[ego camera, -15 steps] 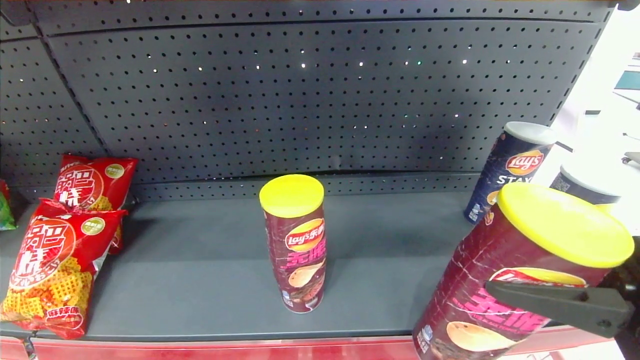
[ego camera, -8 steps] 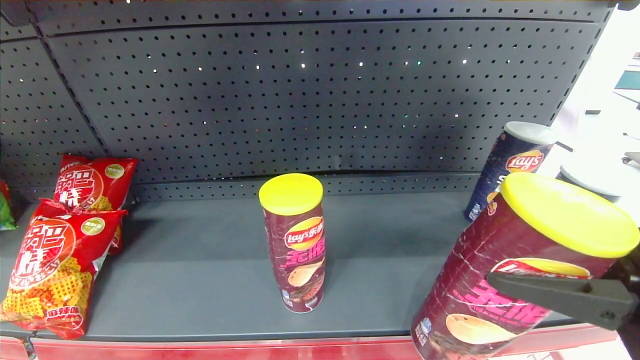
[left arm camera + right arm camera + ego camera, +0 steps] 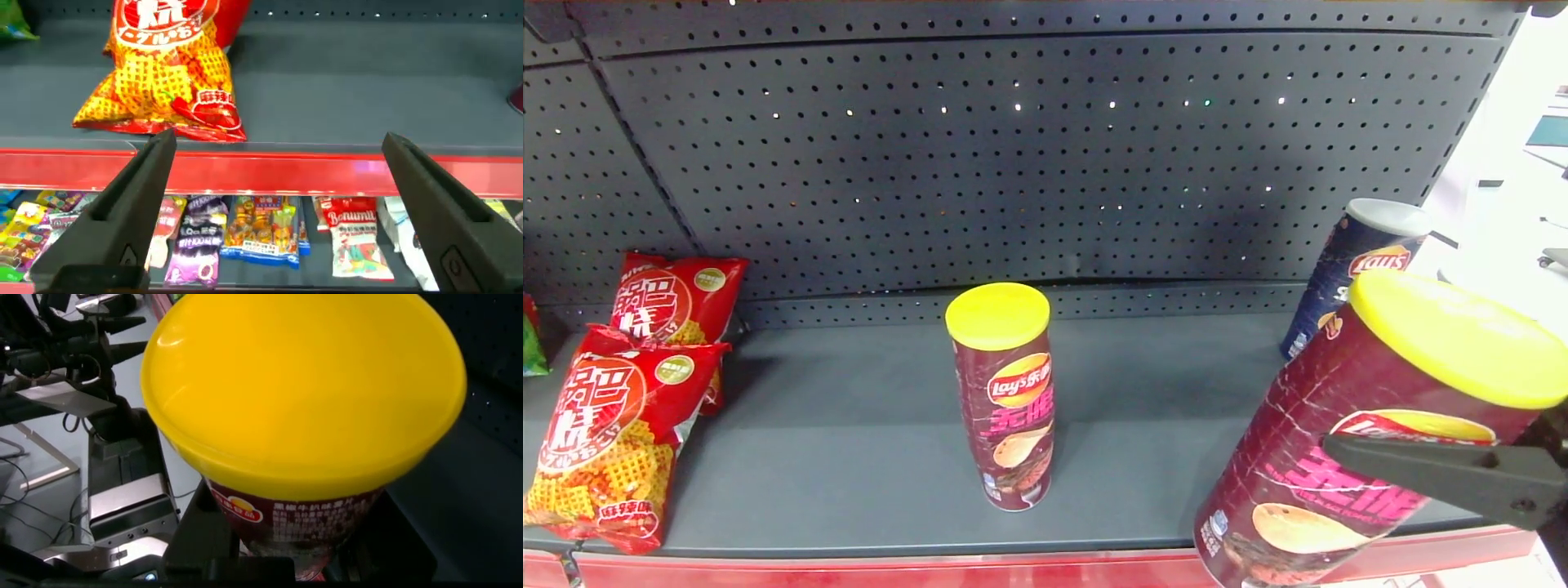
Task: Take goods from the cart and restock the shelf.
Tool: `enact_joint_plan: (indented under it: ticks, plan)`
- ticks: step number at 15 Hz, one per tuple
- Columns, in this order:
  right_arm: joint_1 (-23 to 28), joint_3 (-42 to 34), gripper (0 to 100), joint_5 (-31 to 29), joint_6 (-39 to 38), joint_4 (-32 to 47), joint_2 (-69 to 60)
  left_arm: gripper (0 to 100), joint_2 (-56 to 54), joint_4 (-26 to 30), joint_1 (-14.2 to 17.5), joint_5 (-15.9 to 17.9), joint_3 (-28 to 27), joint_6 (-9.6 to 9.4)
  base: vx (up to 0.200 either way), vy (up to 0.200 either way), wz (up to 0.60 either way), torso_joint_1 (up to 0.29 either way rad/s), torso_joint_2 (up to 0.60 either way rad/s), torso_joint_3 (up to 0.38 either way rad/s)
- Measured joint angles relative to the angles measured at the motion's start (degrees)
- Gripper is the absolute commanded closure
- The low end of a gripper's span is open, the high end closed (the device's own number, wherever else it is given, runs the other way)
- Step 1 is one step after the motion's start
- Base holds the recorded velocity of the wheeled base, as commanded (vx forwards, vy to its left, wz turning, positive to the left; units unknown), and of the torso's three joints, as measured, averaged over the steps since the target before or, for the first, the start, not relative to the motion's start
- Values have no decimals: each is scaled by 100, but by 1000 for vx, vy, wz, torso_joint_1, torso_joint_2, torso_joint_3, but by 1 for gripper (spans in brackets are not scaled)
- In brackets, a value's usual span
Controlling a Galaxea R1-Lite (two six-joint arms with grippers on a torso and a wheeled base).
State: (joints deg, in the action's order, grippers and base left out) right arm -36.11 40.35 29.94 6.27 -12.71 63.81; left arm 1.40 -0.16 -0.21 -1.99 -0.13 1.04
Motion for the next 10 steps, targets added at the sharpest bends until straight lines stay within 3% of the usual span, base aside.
enact_joint_plan:
  ticks: [10]
  plan:
    - [-160, 833, 100, -41, 76, 0, 623, 0, -118, 9, 11, 16, 13, -15, 0, 0, 0, 0, 0, 0]
